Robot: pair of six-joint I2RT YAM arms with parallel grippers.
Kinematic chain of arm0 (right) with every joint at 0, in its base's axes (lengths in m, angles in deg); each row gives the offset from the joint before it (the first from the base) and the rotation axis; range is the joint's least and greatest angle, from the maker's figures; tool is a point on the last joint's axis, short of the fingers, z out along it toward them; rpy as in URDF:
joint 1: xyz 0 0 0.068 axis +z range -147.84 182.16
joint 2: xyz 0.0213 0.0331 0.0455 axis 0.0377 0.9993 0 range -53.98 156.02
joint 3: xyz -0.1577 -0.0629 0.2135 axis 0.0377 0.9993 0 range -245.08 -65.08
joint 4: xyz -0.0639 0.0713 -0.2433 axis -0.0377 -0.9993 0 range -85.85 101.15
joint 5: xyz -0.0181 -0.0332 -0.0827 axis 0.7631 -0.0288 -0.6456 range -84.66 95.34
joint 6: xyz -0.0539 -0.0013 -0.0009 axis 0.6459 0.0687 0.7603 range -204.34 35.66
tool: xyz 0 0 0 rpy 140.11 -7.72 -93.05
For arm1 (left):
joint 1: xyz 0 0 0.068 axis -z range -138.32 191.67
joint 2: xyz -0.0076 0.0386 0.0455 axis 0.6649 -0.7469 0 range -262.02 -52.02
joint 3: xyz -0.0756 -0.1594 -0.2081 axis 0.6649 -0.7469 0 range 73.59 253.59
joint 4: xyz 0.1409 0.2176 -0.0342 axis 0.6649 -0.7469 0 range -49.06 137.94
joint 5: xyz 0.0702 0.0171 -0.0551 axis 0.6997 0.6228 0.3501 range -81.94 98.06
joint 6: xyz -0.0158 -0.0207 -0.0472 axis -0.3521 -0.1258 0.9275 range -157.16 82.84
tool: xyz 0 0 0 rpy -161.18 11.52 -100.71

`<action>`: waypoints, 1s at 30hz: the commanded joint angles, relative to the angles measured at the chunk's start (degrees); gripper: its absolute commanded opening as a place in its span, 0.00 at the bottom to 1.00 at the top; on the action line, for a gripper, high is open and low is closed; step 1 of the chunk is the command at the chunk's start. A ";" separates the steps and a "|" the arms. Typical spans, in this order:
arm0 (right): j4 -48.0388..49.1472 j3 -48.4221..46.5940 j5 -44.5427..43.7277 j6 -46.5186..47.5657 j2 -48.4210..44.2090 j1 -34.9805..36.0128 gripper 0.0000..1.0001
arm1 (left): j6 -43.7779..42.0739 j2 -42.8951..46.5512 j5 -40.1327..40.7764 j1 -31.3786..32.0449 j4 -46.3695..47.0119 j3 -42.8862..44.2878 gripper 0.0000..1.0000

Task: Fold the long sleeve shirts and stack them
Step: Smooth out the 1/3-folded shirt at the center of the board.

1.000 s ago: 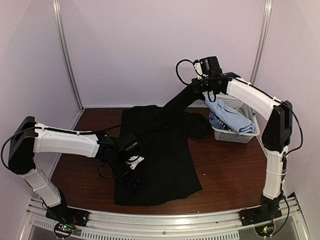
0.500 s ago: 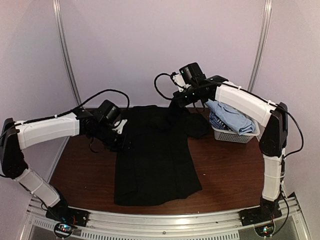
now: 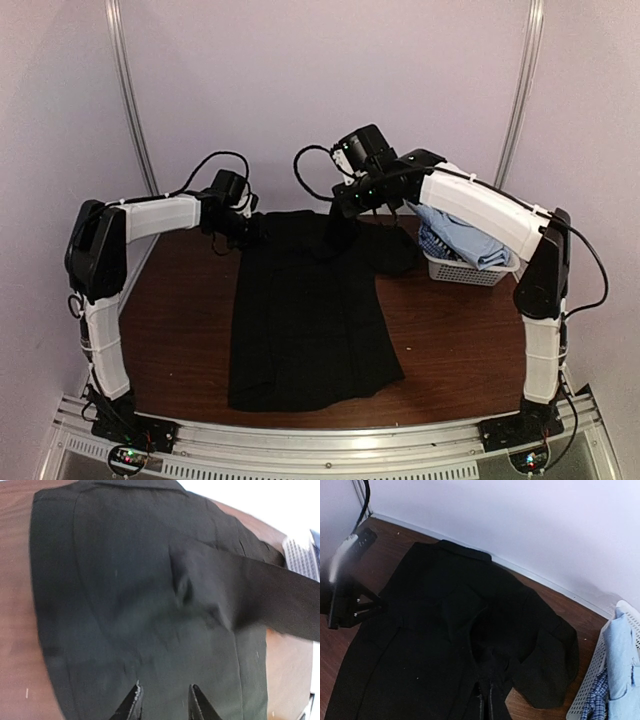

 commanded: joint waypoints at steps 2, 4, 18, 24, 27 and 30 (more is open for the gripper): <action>-1.79 -7.18 -7.16 -1.72 -0.45 -0.43 0.00 | -1.08 -9.85 -2.10 -1.49 5.77 9.08 0.30; -2.16 -7.89 -7.31 -1.69 -1.33 -0.46 0.01 | -1.27 -13.23 -2.80 -1.85 6.13 11.82 0.29; -6.51 -14.05 -4.08 -4.28 -3.18 -1.51 0.02 | -0.44 -25.64 -5.63 -2.15 7.94 21.30 0.27; -7.67 -13.39 -0.63 -5.25 -3.16 -1.44 0.02 | -0.44 -26.57 -5.76 -2.15 8.05 22.04 0.28; -7.17 -10.20 1.25 -5.93 -3.54 -0.66 0.02 | -0.69 -26.30 -6.98 -2.15 8.14 22.48 0.30; -5.53 -6.45 3.75 -7.00 -3.59 0.62 0.01 | -0.70 -25.27 -8.56 -2.15 8.79 22.56 0.34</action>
